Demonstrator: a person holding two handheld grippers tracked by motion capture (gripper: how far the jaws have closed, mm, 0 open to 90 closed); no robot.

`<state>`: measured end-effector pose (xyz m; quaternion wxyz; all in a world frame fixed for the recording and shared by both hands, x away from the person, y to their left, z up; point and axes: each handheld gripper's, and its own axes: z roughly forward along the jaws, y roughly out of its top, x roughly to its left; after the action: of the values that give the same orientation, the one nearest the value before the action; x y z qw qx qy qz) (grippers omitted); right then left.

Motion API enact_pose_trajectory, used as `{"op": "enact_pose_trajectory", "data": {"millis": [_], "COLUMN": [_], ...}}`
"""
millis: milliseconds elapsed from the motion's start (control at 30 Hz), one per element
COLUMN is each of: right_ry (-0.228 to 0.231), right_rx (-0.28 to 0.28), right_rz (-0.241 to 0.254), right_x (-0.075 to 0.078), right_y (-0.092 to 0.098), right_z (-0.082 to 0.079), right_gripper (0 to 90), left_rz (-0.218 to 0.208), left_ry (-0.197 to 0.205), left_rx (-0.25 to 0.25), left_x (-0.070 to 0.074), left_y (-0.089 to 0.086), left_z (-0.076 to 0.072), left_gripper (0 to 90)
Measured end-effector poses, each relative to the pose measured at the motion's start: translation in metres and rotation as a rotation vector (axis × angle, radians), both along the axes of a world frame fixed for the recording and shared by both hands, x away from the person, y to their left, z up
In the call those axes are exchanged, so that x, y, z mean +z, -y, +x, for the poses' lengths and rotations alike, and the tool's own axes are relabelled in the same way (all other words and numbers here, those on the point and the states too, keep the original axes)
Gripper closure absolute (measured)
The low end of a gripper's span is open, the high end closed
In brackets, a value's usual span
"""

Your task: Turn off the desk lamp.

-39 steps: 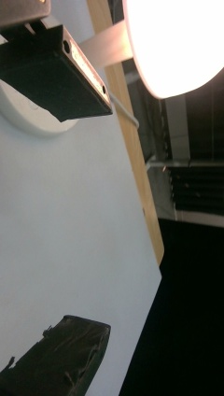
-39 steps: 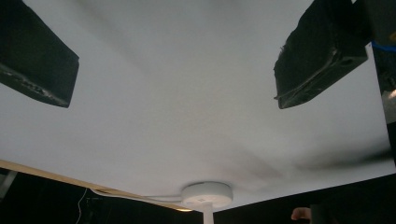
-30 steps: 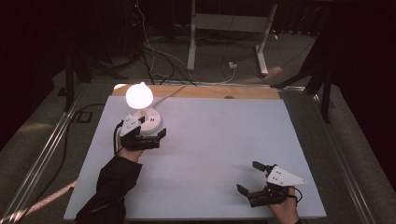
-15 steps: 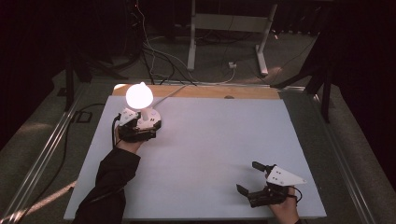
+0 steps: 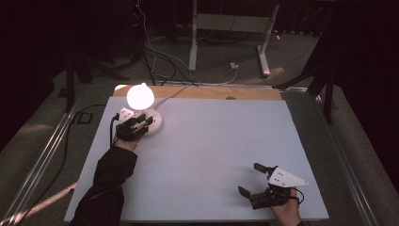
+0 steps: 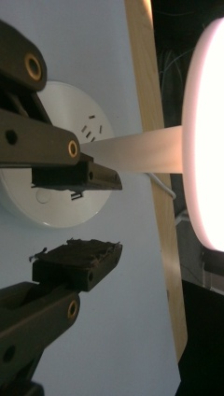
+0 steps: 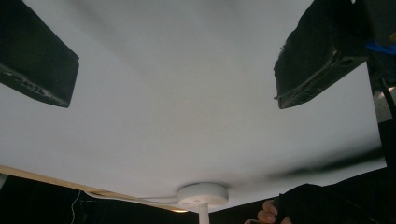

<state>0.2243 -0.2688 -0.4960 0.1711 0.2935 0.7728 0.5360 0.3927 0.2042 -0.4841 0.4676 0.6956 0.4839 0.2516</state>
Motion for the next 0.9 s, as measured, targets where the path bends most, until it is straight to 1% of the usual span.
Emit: {"op": "enact_pose_trajectory", "data": {"millis": [67, 167, 200, 300, 367, 400, 433, 467, 567, 600, 633, 667, 700, 733, 800, 833, 900], "right_ry": [-0.002, -0.002, -0.001, -0.001, -0.001, -0.003, -0.003, -0.004, -0.002, -0.002, -0.003, -0.003, -0.003, -0.002, -0.003, -0.002, -0.003], "right_rx": [0.0, 0.001, 0.001, 0.001, 0.0, -0.001, -0.002, -0.001, 0.0, 0.0, -0.001, -0.002, -0.002, -0.002, -0.002, -0.001, -0.002], "right_rz": [0.001, 0.0, -0.001, -0.002, 0.0, 0.001, 0.0, 0.001, 0.0, 0.0, -0.001, 0.0, 0.0, 0.0, -0.002, -0.002, -0.002], "right_x": [0.0, 0.0, 0.0, 0.0, 0.0, 0.0, 0.0, 0.0, 0.0, 0.0, 0.0, 0.0, 0.0, 0.0, 0.0, 0.0, 0.0], "right_y": [0.0, 0.0, 0.0, 0.0, 0.0, 0.0, 0.0, 0.0, 0.0, 0.0, 0.0, 0.0, 0.0, 0.0, 0.0, 0.0, 0.0], "right_z": [0.0, 0.0, 0.0, 0.0, 0.0, 0.0, 0.0, 0.0, 0.0, 0.0, 0.0, 0.0, 0.0, 0.0, 0.0, 0.0, 0.0], "right_gripper": [0.0, 0.0, 0.0, 0.0, 0.0, 0.0, 0.0, 0.0, 0.0, 0.0, 0.0, 0.0, 0.0, 0.0, 0.0, 0.0, 0.0], "left_rz": [0.01, 0.032, 0.038, 0.044, 0.037, 0.053, 0.058, 0.058, 0.034, 0.034, 0.03, 0.04, 0.04, 0.038, 0.053, 0.041, 0.04], "left_ry": [-0.008, -0.016, -0.017, -0.022, -0.027, -0.034, -0.039, -0.039, -0.072, -0.072, -0.085, -0.091, -0.091, -0.101, -0.104, -0.109, -0.111], "left_rx": [0.0, -0.006, -0.004, -0.004, -0.013, -0.02, -0.023, -0.023, -0.023, -0.023, -0.025, -0.02, -0.02, -0.025, -0.019, -0.022, -0.018], "left_x": [-0.002, -0.004, -0.005, -0.007, -0.008, -0.01, -0.012, -0.012, -0.017, -0.017, -0.019, -0.02, -0.02, -0.022, -0.023, -0.024, -0.024], "left_y": [0.0, 0.001, 0.001, 0.001, 0.001, 0.002, 0.003, 0.003, 0.001, 0.001, 0.001, 0.001, 0.001, 0.001, 0.0, -0.001, -0.001], "left_z": [0.001, 0.004, 0.004, 0.006, 0.007, 0.008, 0.009, 0.009, 0.012, 0.012, 0.014, 0.014, 0.014, 0.015, 0.016, 0.017, 0.017], "left_gripper": [67.1, 76.2, 80.8, 87.2, 90.0, 90.0, 90.0, 90.0, 90.0, 90.0, 90.0, 90.0, 90.0, 90.0, 90.0, 90.0, 90.0]}}
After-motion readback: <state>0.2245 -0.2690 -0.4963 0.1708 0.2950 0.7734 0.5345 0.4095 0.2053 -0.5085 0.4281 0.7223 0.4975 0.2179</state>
